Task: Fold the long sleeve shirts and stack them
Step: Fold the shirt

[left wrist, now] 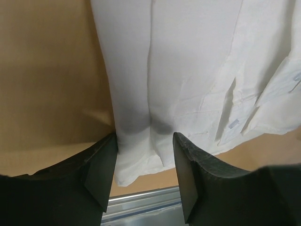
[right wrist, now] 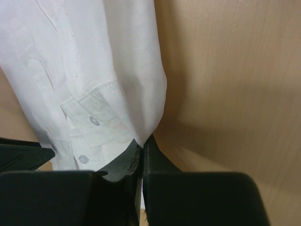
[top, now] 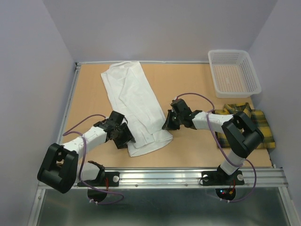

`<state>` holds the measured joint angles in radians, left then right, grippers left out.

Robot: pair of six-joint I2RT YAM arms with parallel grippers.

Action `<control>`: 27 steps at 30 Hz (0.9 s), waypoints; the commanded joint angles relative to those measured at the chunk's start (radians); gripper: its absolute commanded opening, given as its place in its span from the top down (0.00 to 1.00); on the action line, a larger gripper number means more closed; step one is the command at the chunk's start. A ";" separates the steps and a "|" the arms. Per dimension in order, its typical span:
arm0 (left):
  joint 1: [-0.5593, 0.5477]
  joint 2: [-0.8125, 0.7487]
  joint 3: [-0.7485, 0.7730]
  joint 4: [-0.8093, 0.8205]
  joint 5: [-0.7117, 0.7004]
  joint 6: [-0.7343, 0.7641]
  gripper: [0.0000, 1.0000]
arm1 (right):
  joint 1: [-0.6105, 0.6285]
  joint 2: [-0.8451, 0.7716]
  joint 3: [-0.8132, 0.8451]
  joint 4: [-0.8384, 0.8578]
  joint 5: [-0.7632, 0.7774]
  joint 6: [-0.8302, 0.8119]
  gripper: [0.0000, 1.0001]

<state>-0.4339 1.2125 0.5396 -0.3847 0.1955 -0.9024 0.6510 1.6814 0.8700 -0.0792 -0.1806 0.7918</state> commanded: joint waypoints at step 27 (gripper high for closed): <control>-0.147 -0.099 0.059 -0.151 -0.059 -0.076 1.00 | -0.002 -0.206 -0.048 -0.198 -0.016 -0.206 1.00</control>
<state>-0.5755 1.1774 0.5526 -0.4355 0.1608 -0.9966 0.6495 1.5352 0.8349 -0.1864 -0.1867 0.6548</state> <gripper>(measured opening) 0.026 0.033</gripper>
